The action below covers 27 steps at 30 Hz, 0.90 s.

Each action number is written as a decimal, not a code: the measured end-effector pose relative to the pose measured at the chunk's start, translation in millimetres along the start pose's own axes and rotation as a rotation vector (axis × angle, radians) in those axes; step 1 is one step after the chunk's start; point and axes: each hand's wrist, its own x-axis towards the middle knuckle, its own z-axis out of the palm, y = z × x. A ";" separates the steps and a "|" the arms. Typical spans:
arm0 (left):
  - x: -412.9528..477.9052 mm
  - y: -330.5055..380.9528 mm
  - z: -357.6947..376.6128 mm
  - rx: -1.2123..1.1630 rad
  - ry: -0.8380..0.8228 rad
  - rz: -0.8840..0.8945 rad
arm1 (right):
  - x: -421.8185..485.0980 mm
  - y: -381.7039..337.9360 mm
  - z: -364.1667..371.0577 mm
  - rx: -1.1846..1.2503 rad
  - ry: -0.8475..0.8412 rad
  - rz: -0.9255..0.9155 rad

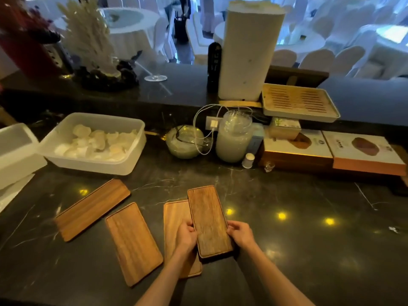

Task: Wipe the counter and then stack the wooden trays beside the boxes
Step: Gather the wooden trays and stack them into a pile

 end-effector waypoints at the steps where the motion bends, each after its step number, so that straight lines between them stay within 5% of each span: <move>1: -6.1 5.2 16.5 0.008 -0.012 0.025 | -1.6 10.3 -16.7 0.010 0.009 -0.003; 14: -83.2 28.0 255.3 0.310 -0.120 0.172 | -37.7 170.5 -199.7 0.075 0.216 0.099; 27: -93.3 15.9 265.7 0.326 -0.111 0.211 | -46.3 186.8 -198.5 -0.062 0.289 0.035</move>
